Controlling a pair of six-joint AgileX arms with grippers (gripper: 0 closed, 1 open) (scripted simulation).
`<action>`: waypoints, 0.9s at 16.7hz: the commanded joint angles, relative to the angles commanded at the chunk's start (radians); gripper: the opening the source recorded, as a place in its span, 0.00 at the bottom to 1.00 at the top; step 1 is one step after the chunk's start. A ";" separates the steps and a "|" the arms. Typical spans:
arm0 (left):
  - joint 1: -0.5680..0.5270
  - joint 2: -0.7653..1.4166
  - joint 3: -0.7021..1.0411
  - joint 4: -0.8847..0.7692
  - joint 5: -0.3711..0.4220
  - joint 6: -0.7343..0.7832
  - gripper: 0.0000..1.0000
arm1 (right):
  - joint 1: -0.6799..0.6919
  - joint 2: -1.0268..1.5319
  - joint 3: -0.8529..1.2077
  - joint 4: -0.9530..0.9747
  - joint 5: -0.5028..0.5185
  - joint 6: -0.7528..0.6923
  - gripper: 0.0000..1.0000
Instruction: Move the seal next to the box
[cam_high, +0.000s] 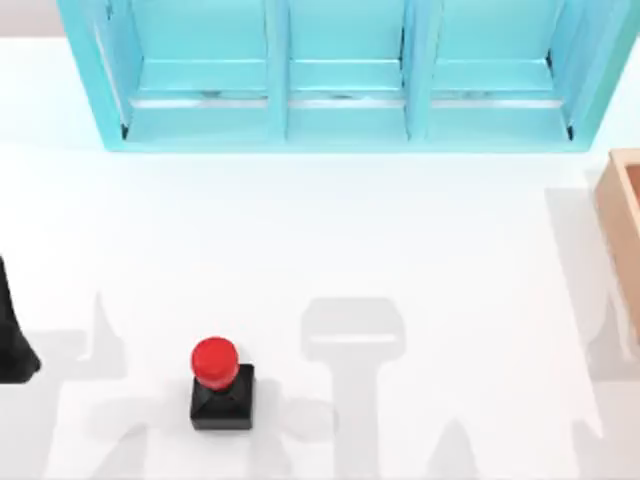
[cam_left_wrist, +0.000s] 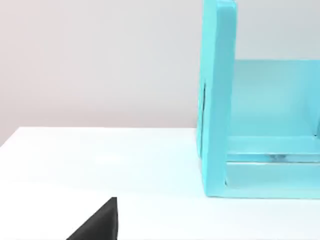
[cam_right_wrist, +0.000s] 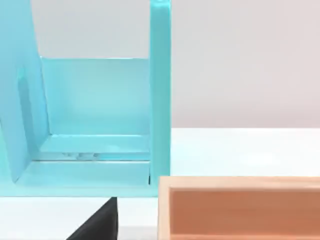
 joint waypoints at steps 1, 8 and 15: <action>0.000 0.000 0.000 0.000 0.000 0.000 1.00 | 0.000 0.000 0.000 0.000 0.000 0.000 1.00; 0.000 0.000 0.000 0.000 0.000 0.000 1.00 | 0.133 0.196 0.208 -0.156 -0.037 0.085 1.00; 0.000 0.000 0.000 0.000 0.000 0.000 1.00 | 0.470 0.801 0.905 -0.580 -0.099 0.329 1.00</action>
